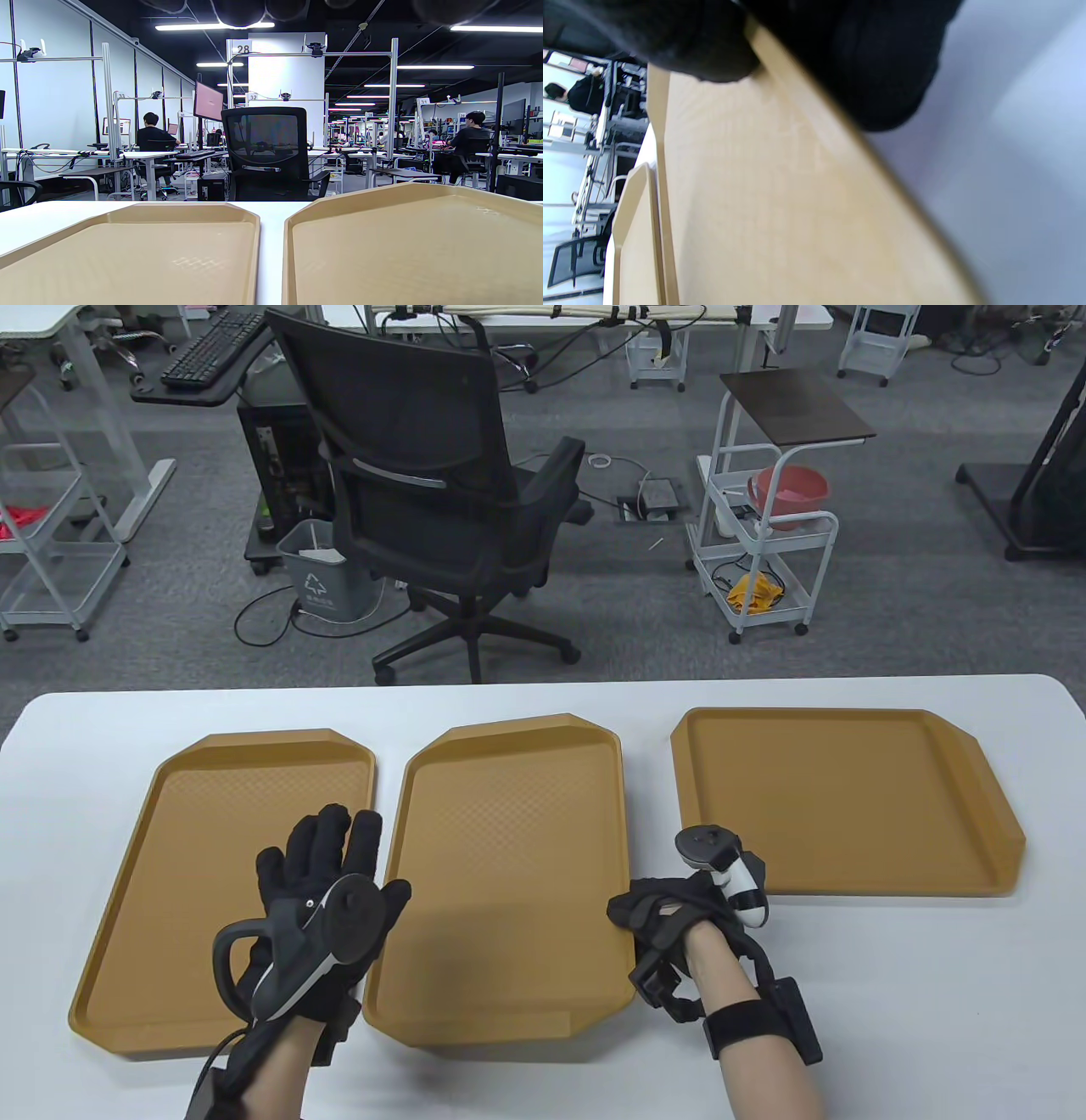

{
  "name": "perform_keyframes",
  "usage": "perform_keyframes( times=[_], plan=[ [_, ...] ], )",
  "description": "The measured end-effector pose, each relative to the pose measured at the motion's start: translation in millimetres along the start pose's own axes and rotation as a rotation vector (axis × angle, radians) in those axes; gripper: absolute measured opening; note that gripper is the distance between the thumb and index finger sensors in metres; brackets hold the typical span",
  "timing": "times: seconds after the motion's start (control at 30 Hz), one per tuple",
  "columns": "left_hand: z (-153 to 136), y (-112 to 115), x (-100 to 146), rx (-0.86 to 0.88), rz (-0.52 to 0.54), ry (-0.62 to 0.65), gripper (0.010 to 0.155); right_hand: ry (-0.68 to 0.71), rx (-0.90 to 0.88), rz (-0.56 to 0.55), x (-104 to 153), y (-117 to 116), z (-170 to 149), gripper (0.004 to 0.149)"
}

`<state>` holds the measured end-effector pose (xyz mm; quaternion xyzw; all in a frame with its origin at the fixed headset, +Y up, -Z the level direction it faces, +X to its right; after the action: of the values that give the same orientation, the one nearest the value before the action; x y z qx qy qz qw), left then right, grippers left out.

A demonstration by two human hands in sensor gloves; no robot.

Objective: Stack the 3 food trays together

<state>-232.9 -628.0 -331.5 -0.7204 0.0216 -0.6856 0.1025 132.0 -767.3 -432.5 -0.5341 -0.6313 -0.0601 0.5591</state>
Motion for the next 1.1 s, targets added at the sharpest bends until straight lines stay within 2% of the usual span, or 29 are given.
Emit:
perform_keyframes(
  times=[0.07,0.23,0.47,0.83,1.1],
  plan=[
    [0,0,0,0.003,-0.003,0.001,0.079,0.048,0.005,-0.031,2,-1,2,0.048],
    [0,0,0,0.006,-0.008,0.008,0.079,0.13,-0.116,-0.051,15,0,5,0.048],
    [0,0,0,0.006,-0.022,0.006,0.079,0.15,-0.207,-0.144,35,13,4,0.049],
    [1,2,-1,-0.001,-0.047,0.005,0.079,0.175,-0.65,-0.416,64,65,-34,0.052],
    [1,3,-2,-0.005,-0.068,0.001,0.078,0.113,-0.974,-0.581,68,91,-79,0.055]
  ],
)
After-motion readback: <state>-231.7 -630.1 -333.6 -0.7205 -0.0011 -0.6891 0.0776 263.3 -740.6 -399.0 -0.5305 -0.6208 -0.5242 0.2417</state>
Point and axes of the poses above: the tracker on the back of each hand, its own z axis roughly to the thumb side, its own x axis roughly from the fingertips to the wrist, y = z × x, the point moved 1 cm from there along -x, roughly from the wrist to the fingertips, and after that the axes turned 6 degrees about x, right-handed, at the moved point
